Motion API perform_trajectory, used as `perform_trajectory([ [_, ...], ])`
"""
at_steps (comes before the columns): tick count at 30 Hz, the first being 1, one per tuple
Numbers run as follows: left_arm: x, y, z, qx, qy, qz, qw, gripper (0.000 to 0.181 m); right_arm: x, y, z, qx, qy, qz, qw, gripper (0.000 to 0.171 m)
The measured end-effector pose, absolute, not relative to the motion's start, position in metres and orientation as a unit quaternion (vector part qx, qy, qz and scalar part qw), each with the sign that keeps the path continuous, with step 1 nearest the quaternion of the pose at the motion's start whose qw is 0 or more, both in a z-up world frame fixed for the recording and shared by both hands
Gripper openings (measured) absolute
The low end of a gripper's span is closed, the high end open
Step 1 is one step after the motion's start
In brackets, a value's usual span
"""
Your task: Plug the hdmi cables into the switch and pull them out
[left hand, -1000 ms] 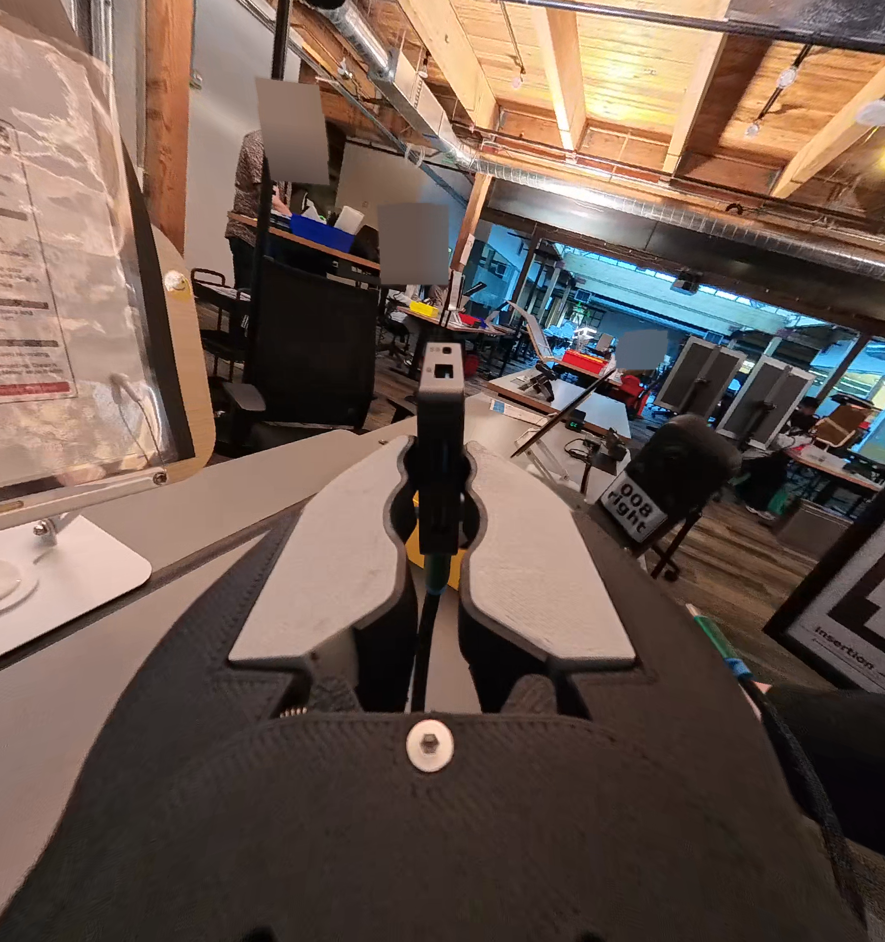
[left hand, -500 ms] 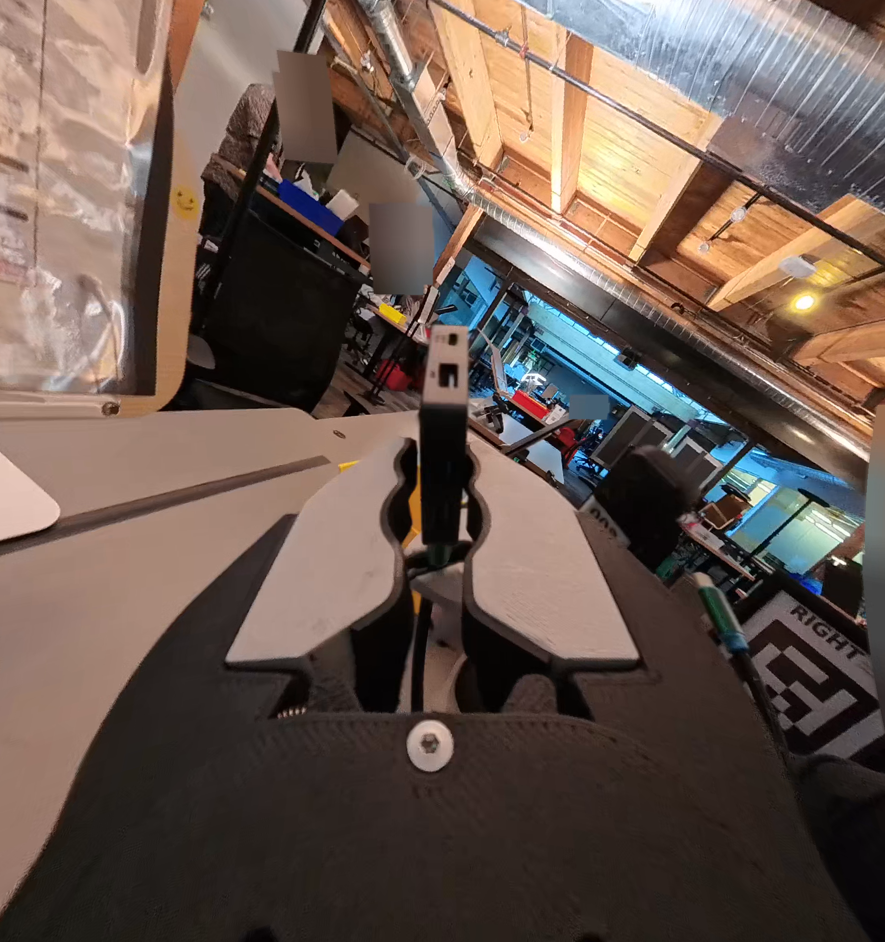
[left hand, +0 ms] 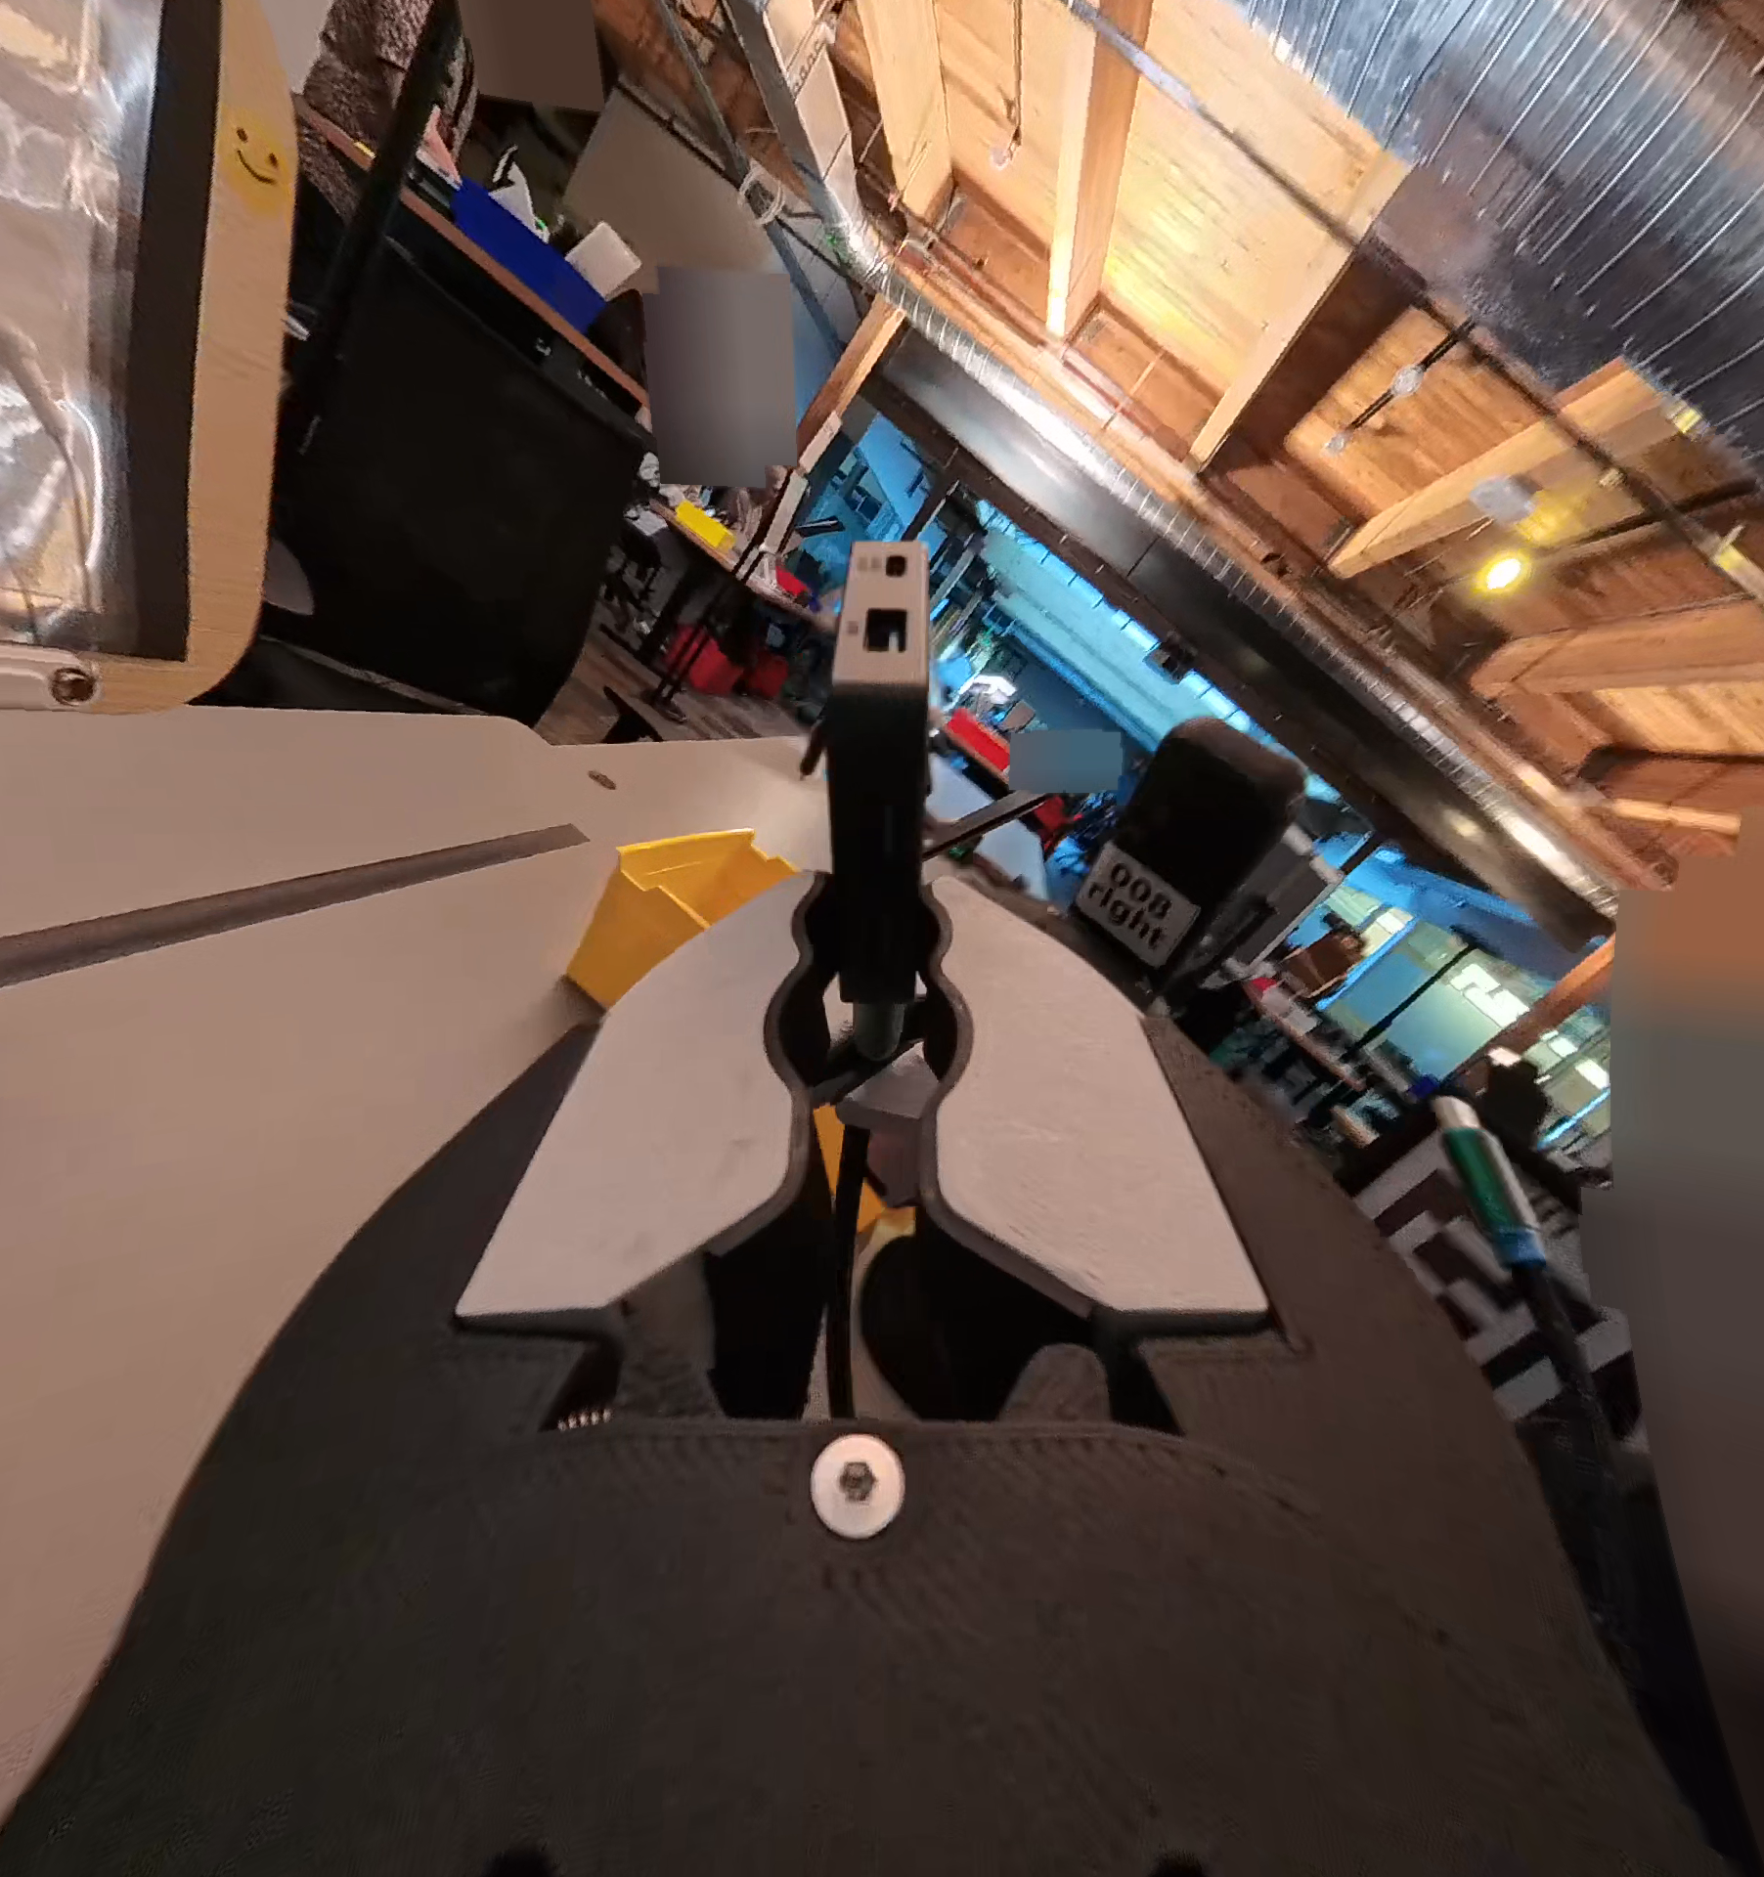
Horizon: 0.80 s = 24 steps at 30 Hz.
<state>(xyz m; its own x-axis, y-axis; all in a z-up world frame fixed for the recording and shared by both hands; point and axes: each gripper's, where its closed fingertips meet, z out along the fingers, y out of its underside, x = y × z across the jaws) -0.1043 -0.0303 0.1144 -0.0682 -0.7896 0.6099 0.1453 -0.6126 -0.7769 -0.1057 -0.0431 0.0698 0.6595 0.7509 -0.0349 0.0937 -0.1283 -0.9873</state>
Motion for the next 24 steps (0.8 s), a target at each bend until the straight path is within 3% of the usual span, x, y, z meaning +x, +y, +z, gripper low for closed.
perform_trajectory([
  [1, -0.105, -0.029, 0.115, -0.585, 0.260, -0.693, 0.333, 0.013, -0.106, -0.044, 0.072, -0.689, -0.312, 0.275, 0.594, 0.008],
  [5, -0.109, -0.022, 0.113, -0.573, 0.211, -0.742, 0.277, 0.013, -0.091, -0.046, 0.089, -0.642, -0.351, 0.183, 0.657, 0.026],
  [9, -0.108, -0.020, 0.109, -0.569, 0.191, -0.763, 0.239, 0.014, -0.068, -0.049, 0.109, -0.563, -0.384, 0.029, 0.731, 0.032],
  [15, -0.092, -0.036, 0.094, -0.589, 0.213, -0.756, 0.189, 0.014, -0.058, -0.044, 0.095, -0.437, -0.475, -0.298, 0.703, 0.055],
  [18, -0.083, -0.044, 0.085, -0.604, 0.234, -0.741, 0.175, 0.014, -0.061, -0.038, 0.089, -0.403, -0.481, -0.360, 0.691, 0.052],
  [22, -0.073, -0.052, 0.075, -0.613, 0.243, -0.736, 0.154, 0.014, -0.063, -0.038, 0.084, -0.364, -0.487, -0.399, 0.687, 0.027],
  [24, -0.072, -0.052, 0.072, -0.614, 0.240, -0.738, 0.144, 0.014, -0.061, -0.036, 0.081, -0.358, -0.496, -0.409, 0.678, 0.025],
])
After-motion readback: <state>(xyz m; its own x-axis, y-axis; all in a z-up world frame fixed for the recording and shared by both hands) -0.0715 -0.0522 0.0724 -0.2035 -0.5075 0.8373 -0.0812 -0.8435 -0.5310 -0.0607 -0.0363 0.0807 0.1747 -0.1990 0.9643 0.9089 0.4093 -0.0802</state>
